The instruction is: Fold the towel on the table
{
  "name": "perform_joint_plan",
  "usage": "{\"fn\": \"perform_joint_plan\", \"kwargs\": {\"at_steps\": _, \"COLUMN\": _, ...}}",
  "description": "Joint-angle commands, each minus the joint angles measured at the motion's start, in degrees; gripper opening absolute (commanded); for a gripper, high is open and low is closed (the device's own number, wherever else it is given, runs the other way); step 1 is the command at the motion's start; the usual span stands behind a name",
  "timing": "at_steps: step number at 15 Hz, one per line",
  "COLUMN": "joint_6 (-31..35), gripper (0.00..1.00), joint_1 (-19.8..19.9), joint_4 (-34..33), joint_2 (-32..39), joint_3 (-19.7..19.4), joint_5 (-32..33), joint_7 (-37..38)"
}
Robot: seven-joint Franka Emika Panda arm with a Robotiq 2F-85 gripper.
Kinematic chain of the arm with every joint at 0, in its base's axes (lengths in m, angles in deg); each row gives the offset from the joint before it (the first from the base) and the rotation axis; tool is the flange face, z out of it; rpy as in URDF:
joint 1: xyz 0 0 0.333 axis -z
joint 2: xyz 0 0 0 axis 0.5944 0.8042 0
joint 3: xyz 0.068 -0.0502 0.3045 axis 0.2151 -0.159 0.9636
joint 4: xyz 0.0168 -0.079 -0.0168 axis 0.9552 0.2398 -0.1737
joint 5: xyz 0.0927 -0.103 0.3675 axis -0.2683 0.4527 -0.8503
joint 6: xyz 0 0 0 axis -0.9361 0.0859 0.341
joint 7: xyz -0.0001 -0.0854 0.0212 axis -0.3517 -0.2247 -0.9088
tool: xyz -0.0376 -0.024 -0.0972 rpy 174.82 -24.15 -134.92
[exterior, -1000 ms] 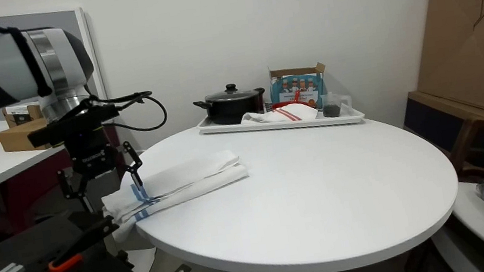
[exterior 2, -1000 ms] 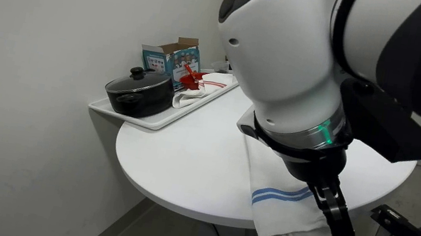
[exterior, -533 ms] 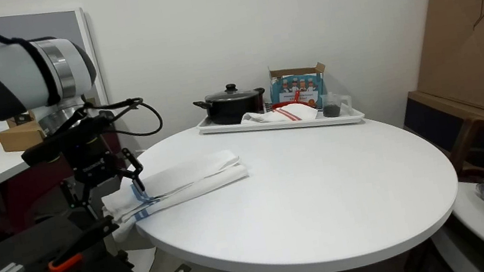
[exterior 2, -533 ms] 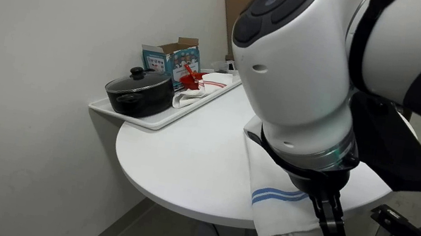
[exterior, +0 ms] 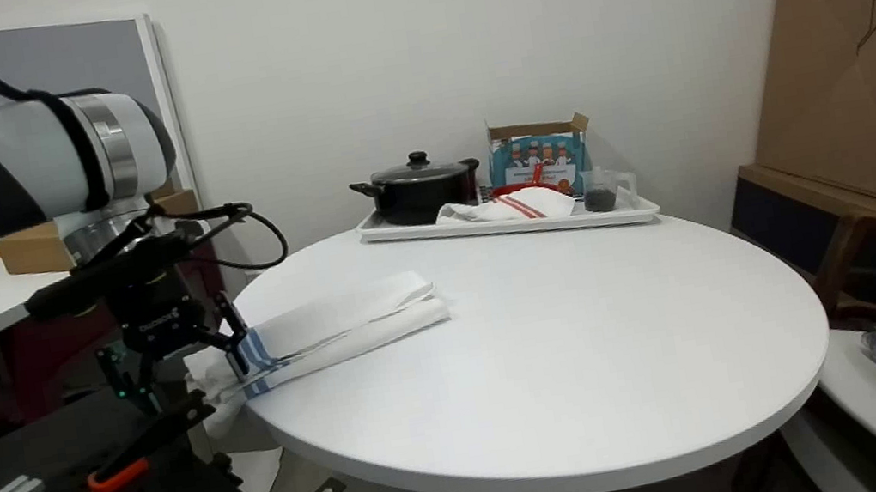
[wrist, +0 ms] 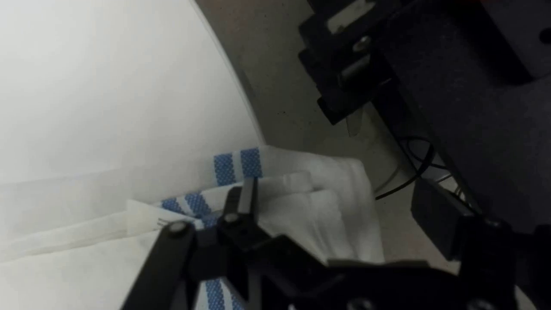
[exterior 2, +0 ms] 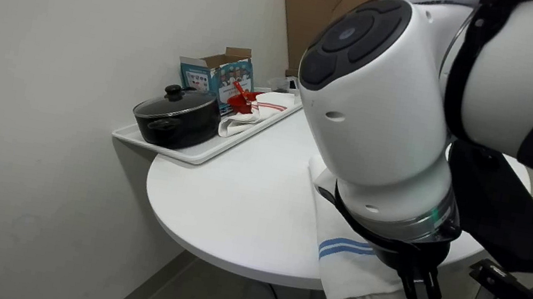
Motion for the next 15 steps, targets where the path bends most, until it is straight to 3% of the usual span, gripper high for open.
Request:
{"fn": "perform_joint_plan", "kwargs": {"at_steps": 1, "joint_6": 1.1, "gripper": 0.6, "joint_1": -1.1, "joint_4": -1.5, "joint_2": 2.2, "joint_3": -1.5, "joint_5": 5.3, "joint_7": 5.5}}
{"fn": "perform_joint_plan", "kwargs": {"at_steps": 7, "joint_6": 1.0, "gripper": 0.12, "joint_1": -0.8, "joint_4": -3.5, "joint_2": 2.6, "joint_3": -2.5, "joint_5": 12.1, "joint_7": 11.9}}
{"fn": "perform_joint_plan", "kwargs": {"at_steps": 9, "joint_6": 1.2, "gripper": 0.0, "joint_1": -0.6, "joint_4": -3.8, "joint_2": 2.1, "joint_3": -2.1, "joint_5": 12.2, "joint_7": 12.9}}
{"fn": "perform_joint_plan", "kwargs": {"at_steps": 15, "joint_6": 1.3, "gripper": 0.03, "joint_1": 1.0, "joint_4": -3.5, "joint_2": -2.4, "joint_3": 2.3, "joint_5": -0.3, "joint_7": 4.5}}
